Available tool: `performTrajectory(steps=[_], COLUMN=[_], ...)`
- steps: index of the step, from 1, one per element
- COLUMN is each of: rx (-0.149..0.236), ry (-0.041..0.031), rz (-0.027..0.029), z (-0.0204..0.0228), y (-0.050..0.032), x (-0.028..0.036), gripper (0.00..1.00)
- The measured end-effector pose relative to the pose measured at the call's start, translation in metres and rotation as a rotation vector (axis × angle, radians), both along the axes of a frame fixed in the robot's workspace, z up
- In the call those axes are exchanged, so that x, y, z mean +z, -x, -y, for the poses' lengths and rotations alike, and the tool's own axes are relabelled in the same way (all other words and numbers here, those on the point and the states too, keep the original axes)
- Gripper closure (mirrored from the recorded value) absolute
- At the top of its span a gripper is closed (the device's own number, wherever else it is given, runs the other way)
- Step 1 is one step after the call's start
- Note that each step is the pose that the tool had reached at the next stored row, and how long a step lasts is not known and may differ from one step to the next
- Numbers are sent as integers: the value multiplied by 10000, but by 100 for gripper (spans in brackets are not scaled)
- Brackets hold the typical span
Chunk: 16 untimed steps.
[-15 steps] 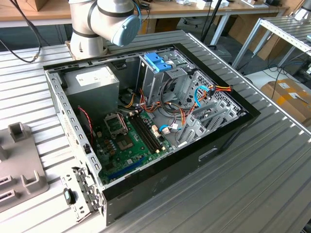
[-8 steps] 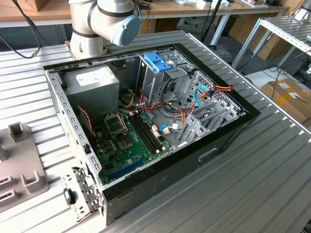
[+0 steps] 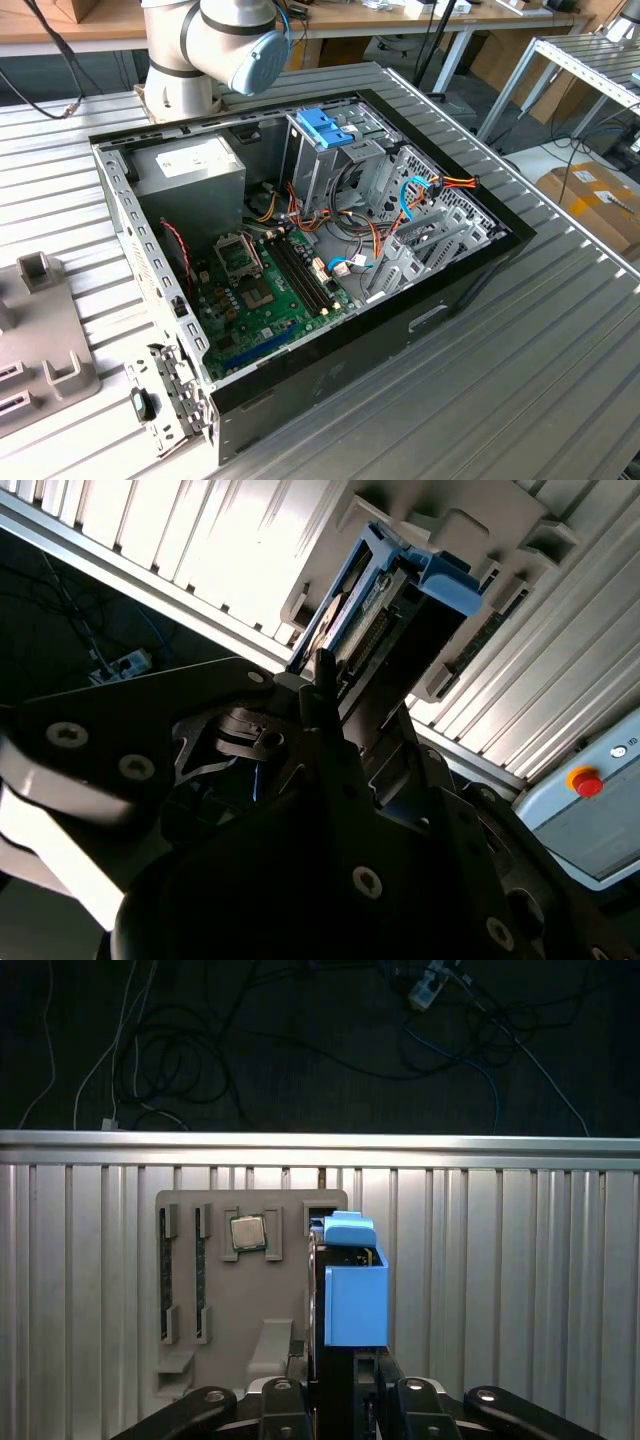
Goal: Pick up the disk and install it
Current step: 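Pick up the disk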
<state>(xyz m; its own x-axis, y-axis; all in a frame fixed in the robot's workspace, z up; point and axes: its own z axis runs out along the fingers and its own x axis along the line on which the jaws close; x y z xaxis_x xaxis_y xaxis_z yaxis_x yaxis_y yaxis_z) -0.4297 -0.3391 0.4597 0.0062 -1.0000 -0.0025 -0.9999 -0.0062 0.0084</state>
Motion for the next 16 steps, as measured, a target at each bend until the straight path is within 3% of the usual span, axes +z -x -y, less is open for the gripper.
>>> performTrajectory(steps=[8,16], rx=[0,0], ry=[1,0], rz=[-1,0], z=[0,0], y=[0,0], x=[6,104], gripper=[65,65])
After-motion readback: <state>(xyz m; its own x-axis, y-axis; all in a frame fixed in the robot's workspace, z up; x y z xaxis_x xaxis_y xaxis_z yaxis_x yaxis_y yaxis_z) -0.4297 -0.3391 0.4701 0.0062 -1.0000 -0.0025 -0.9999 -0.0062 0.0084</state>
